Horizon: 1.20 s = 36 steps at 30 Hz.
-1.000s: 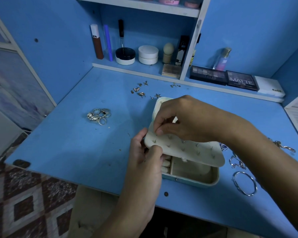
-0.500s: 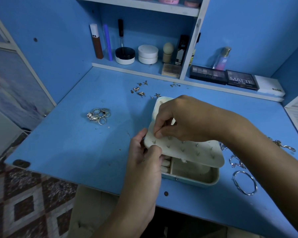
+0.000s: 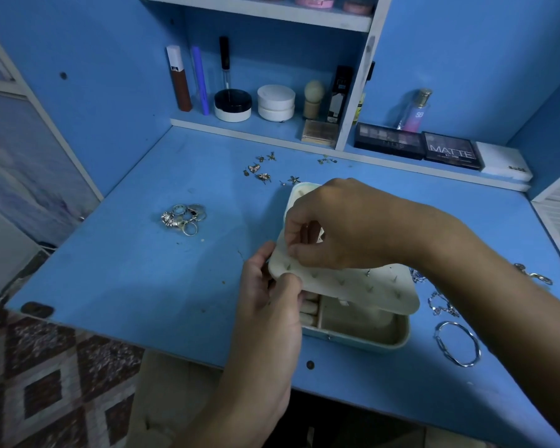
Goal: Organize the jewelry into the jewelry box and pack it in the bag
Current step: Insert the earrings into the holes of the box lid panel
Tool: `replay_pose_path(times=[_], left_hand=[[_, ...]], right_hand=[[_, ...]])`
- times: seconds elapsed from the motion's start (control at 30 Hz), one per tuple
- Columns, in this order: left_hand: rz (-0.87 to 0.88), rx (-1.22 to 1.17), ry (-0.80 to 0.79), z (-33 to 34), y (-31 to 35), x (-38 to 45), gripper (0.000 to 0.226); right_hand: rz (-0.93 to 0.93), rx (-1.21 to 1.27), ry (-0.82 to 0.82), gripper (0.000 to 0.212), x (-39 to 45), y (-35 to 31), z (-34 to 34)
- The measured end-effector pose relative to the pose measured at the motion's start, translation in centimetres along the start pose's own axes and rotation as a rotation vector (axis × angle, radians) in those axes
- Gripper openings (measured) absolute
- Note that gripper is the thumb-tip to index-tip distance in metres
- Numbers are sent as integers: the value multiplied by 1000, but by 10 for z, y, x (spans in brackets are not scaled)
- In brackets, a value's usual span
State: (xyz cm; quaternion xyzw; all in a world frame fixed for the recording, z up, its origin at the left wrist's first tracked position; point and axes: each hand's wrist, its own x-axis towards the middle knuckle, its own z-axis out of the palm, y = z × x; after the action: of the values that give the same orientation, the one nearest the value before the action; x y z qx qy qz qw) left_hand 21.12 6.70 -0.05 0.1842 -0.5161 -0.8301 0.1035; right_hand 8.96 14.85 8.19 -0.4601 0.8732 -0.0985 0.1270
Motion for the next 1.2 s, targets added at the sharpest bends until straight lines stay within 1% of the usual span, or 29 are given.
replay_pose_path(times=[0.1,0.37,0.53,0.63,0.7,0.77,0.83,0.9,1.1,1.2], left_hand=[[-1,-2,7,1,0,-1,38],[-17,-3,28,1,2,-2,39],[-21,4,33,2,3,-2,41],[6,-4,49,3,2,-2,44],[29,-12,58,4,2,-2,40],[52,-5,59,6,3,-3,30],[66,12,58,7,4,-2,32],[72,18,61,8,5,0,37],[127,136,10,9,17,12,43],[137,230,-32,12,27,19,43]], right_hand=[[-11,-38,-4,9,1,-2,1],[-4,-41,-19,11,1,-3,-1],[-3,-24,20,11,-1,1,3],[7,33,54,9,-4,8,5],[23,139,77,7,-9,13,4],[39,260,109,7,-18,19,0],[52,355,156,5,-29,24,-4],[78,424,214,9,-42,30,-9],[127,501,425,25,-70,42,-8],[153,523,490,29,-74,49,-7]])
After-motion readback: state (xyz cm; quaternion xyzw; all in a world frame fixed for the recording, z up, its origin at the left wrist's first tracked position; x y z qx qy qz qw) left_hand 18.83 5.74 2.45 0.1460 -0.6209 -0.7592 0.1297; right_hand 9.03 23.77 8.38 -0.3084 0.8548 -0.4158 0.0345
